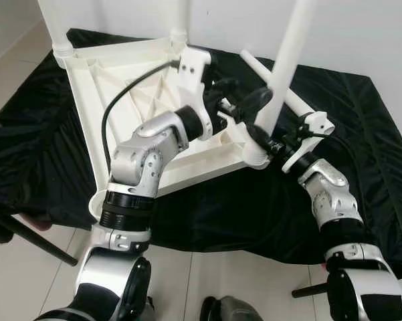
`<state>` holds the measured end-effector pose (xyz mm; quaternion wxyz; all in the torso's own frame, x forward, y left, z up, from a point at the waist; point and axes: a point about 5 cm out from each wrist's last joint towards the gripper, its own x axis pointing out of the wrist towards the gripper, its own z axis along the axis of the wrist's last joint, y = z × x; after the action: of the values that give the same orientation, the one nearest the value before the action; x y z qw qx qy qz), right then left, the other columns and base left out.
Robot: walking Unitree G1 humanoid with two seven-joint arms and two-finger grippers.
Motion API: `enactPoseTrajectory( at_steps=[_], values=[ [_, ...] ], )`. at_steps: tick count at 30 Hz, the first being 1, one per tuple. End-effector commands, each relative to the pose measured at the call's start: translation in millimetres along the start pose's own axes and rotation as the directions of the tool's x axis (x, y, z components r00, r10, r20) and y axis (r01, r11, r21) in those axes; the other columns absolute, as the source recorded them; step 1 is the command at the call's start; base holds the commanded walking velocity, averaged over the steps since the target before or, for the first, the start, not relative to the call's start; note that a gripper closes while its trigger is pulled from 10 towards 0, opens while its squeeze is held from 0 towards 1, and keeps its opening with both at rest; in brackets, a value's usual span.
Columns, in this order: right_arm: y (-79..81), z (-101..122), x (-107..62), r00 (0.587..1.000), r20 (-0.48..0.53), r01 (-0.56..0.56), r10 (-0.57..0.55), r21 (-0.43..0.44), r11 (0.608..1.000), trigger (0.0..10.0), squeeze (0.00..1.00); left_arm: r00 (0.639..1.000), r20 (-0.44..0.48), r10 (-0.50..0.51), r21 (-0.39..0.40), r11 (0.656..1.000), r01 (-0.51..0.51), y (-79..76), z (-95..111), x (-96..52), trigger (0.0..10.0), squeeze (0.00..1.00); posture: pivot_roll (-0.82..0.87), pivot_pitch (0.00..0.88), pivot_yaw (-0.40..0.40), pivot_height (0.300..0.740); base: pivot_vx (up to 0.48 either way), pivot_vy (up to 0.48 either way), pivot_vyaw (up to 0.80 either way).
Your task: Building children table
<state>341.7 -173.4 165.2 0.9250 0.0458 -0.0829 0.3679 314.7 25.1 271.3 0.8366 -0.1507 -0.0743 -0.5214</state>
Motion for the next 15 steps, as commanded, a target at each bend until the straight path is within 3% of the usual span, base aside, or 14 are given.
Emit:
enactPoseTrajectory(
  at_steps=[1,15],
  values=[
    [2.3,2,-3.1,0.998,-0.014,-0.054,0.054,-0.006,0.999,10.0,0.0,0.994,-0.001,-0.109,-0.007,0.994,0.109,-11.6,3,5.6,10.0,0.0,0.09,0.0,-0.104,0.74,0.0,0.0,0.0],
    [13.3,9,-2.9,0.979,-0.046,-0.199,0.198,-0.025,0.98,10.0,0.0,0.992,-0.055,-0.112,0.05,0.992,0.115,-10.4,7,17.2,10.0,0.0,0.08,0.0,-0.098,0.74,0.0,0.0,0.0]
  ],
)
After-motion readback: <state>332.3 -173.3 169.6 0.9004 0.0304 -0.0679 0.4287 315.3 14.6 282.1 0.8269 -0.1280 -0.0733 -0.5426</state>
